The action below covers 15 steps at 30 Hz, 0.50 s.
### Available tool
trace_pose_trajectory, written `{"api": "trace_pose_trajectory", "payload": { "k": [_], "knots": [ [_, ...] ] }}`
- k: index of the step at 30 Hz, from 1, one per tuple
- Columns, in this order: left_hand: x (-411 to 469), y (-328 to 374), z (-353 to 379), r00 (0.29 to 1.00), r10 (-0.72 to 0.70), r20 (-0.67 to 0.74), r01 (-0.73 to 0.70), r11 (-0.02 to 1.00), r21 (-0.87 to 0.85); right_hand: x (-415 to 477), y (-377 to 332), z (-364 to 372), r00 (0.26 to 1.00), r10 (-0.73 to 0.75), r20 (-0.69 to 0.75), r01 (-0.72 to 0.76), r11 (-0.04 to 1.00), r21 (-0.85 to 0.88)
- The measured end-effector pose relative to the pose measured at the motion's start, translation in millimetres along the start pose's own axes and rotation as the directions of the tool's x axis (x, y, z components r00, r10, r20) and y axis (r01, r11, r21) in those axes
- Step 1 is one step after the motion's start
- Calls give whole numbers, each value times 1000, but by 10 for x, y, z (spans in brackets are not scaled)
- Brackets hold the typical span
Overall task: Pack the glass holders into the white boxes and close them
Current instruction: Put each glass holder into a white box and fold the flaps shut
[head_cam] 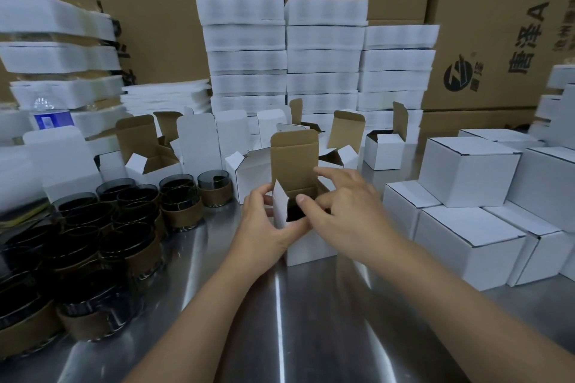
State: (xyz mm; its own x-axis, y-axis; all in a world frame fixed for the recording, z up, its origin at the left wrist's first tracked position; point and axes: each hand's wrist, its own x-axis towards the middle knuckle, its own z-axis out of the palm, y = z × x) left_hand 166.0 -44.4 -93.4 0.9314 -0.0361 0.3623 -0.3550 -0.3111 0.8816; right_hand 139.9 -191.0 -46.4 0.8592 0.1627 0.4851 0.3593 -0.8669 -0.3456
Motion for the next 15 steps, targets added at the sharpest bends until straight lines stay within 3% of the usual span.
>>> {"api": "trace_pose_trajectory", "payload": {
  "k": [5,7,9,11,13,15],
  "knots": [
    [4,-20,-4,1000,-18,23,17,999,38,69,89,-28,1000,12,27,-15,996,91],
    [8,-24,9,1000,-16,15,15,999,39,87,110,-34,998,63,-2,-59,946,319],
    [31,5,14,997,-79,-1,79,996,-37,107,137,-32,982,176,-62,-110,812,573],
    [73,6,20,984,-178,-15,174,975,-140,145,203,-10,940,335,-69,-207,716,667],
    [107,6,6,972,-231,-36,218,952,-215,176,287,17,878,478,28,-337,575,745],
    [110,-4,-9,969,-244,-20,230,936,-267,204,368,42,832,531,157,-420,421,804]
  ]
}}
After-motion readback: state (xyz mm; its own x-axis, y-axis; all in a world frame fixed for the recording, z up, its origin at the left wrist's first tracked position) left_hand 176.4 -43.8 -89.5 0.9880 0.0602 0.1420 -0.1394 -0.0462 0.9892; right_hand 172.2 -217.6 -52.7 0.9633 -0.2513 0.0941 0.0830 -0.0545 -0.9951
